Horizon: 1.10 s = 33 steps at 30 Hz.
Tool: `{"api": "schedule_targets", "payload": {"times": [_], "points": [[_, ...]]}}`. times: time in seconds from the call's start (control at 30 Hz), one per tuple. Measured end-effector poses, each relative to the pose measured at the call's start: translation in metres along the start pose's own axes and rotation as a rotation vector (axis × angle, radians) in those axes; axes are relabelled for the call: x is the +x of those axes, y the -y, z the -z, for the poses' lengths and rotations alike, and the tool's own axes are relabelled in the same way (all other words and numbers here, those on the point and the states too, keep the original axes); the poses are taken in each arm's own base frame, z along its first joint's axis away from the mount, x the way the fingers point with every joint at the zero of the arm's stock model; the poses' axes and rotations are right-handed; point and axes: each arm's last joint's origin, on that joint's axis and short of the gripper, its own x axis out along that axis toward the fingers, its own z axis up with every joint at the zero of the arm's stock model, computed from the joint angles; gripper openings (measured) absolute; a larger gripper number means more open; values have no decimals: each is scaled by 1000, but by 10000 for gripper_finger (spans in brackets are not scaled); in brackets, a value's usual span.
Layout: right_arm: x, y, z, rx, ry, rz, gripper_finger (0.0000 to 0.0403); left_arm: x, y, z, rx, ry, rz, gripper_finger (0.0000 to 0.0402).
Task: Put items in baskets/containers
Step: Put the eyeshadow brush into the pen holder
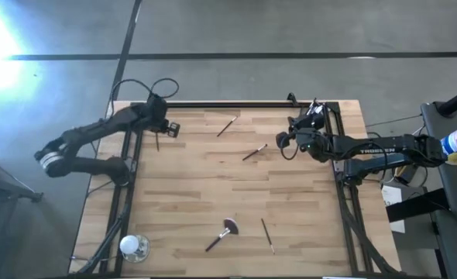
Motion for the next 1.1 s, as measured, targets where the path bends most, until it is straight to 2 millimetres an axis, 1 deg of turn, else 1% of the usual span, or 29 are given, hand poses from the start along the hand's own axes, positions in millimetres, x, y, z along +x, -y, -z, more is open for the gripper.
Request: {"api": "schedule_targets", "payload": {"times": [0.07,0.13,0.33,0.5,0.67,0.87,1.1], "points": [[0,0,0,-4,1,0,11,12,-7,0,-18,-60,-71,13],[0,0,0,-6,2,-1,11,21,-10,1,-23,-107,-104,26],[0,-1,0,-15,4,-4,11,45,-10,7,-12,-202,-165,73],[-2,-2,1,-18,10,-17,11,58,-11,10,7,-238,-246,96],[-1,-2,3,-22,8,-16,11,68,-10,13,20,-287,-245,99],[-1,-1,8,-19,10,-17,11,75,-10,16,46,-331,-257,91],[0,0,13,-21,19,-20,11,72,-7,19,118,-357,-229,71]]}}
